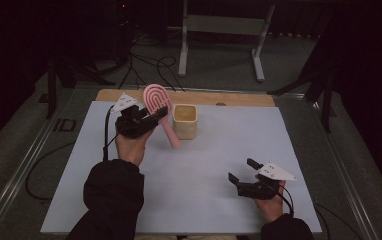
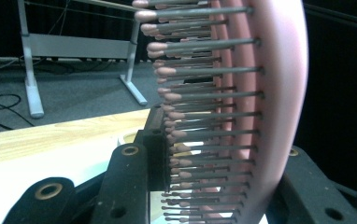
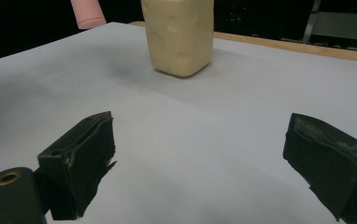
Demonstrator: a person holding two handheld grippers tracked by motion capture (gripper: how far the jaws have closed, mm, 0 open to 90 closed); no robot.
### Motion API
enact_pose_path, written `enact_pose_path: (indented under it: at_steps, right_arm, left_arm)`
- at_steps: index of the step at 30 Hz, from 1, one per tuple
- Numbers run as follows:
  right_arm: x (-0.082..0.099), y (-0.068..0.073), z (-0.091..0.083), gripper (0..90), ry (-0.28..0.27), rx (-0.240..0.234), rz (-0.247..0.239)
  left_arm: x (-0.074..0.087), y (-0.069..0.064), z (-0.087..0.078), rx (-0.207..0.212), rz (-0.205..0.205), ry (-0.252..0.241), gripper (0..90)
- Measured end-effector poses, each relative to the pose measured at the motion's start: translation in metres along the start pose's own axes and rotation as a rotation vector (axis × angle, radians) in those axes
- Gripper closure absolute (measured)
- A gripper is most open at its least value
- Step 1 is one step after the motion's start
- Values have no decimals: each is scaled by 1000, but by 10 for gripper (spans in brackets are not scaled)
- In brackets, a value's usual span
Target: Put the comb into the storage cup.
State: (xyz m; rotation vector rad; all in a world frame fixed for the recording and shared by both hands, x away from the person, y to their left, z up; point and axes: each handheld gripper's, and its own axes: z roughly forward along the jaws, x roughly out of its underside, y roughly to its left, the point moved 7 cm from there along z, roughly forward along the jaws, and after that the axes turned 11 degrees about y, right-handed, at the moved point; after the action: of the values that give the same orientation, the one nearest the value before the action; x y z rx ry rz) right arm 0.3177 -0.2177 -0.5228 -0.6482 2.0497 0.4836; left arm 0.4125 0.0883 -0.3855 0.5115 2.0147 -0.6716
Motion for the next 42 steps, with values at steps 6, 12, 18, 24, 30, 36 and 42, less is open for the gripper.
enact_pose_path:
  at_steps: [6, 12, 18, 24, 30, 36, 42]
  right_arm:
    - [0, 0, 0, 88, 0, -1, -1]
    - [0, 0, 0, 88, 1, -1, 1]
    - [0, 0, 0, 88, 2, 0, -1]
    - [0, 0, 0, 88, 2, -1, 0]
    - [0, 0, 1, 88, 2, 0, -2]
    - [0, 0, 1, 88, 3, -1, -1]
    - [0, 1, 1, 88, 4, -3, -1]
  left_arm:
    - [-4, 2, 1, -10, 3, -1, 648]
    - [-7, 3, 2, -20, 14, 0, 648]
    - [-10, 4, 3, -28, 24, -2, 648]
    - [-12, 5, 3, -40, 35, 2, 648]
    - [-18, 6, 3, -51, 46, 0, 648]
    - [-23, 7, 3, -67, 61, 3, 648]
    - [-29, 10, 3, -82, 71, 2, 648]
